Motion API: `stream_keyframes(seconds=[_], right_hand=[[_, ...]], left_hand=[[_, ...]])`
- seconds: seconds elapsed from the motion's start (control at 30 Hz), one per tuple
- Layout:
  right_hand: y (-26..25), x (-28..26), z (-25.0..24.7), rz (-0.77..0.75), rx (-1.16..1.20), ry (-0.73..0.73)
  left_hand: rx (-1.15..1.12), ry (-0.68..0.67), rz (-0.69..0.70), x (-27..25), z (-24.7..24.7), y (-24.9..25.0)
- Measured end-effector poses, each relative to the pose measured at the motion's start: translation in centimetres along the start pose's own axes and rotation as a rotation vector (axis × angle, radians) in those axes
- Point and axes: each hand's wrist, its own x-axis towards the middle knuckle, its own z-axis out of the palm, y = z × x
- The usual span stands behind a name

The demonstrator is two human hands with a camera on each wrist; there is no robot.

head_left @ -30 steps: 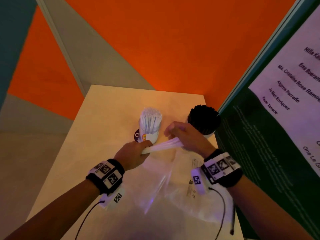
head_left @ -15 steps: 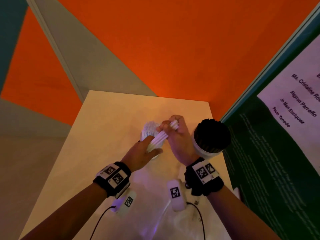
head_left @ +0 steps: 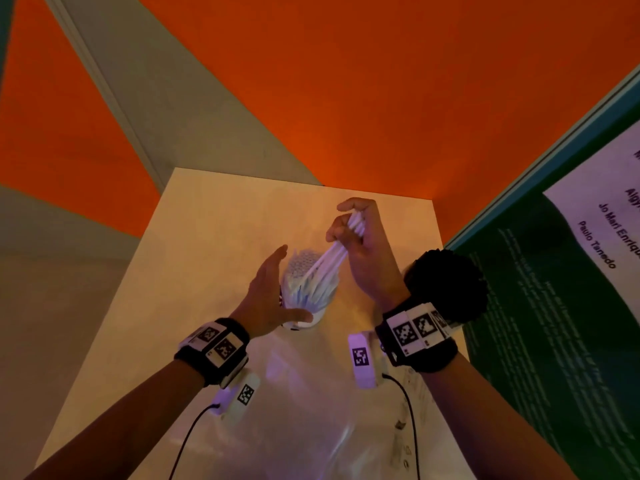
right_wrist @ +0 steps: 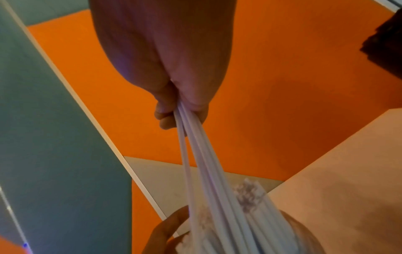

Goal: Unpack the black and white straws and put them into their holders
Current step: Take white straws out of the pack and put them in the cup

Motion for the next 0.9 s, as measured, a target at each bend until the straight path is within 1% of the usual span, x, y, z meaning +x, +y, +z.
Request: stream_keyframes(seconds=[0.1,0.23,0.33,0.4,0.43,0.47,0.5,0.57,0.6,0.63,0.67,0.7,0.73,0.8,0.83,0.87,0.9], right_hand=[[0.3,0.1,-0.4,-0.032,-0.03,-0.01],[0.4,0.3,-1.2,-0.055,0.018,0.023],[1.1,0.0,-0.8,-0.113,-0.005,-0.01],[2.0,-0.7,0.2,-0.111,-0.096,-0.028],[2.7,-1.3,0.7,-0.108,-0.201,-0.042],[3.8,-2.0,1.1,-0.112,-0.359,-0.074],[4.9,-2.7,1.6,-0.111,-0.562,-0.138],[6.9,-4.0,2.3,-0.07,-0.949,-0.311],[7.6,-4.5,2.5,-0.079,-1.051,-0.369],[8.0,-4.8,2.5,-0.119,-1.064,-0.389],[8.3,-4.9,2.3,-0.148,-0.989,-0.381],[8.6,-5.0,2.0,-0.128,-0.849,-0.347],[8.9,-5.0,1.6,-0.051,-0.682,-0.291],[9.4,-4.7,0.4,0.206,-0.405,-0.196],[9.8,-4.5,-0.1,0.332,-0.36,-0.201],[10.2,-4.1,-0.2,0.424,-0.357,-0.241],[10.4,-3.7,-0.1,0.47,-0.34,-0.291]], left_hand=[[-0.103,-0.077,-0.033,0.4,0.4,-0.2],[-0.132,-0.134,-0.037,0.7,0.9,-0.2],[-0.152,-0.136,-0.05,0.8,1.0,-0.1],[-0.143,-0.124,-0.051,0.9,1.1,-0.1],[-0.147,-0.124,-0.052,0.9,1.1,-0.1],[-0.159,-0.129,-0.051,0.9,1.2,-0.1],[-0.171,-0.135,-0.048,0.9,1.2,0.0],[-0.187,-0.148,-0.031,1.0,1.1,0.1],[-0.194,-0.155,-0.014,1.0,1.1,0.2],[-0.197,-0.161,0.008,1.0,1.0,0.4],[-0.198,-0.164,0.027,1.0,1.0,0.4],[-0.198,-0.168,0.033,1.2,1.0,0.5],[-0.204,-0.172,0.028,1.3,1.0,0.5],[-0.239,-0.175,0.006,1.9,0.8,0.7],[-0.25,-0.176,0.003,2.2,0.7,0.9],[-0.255,-0.184,0.016,2.5,0.7,1.1],[-0.261,-0.205,0.041,2.7,0.6,1.4]])
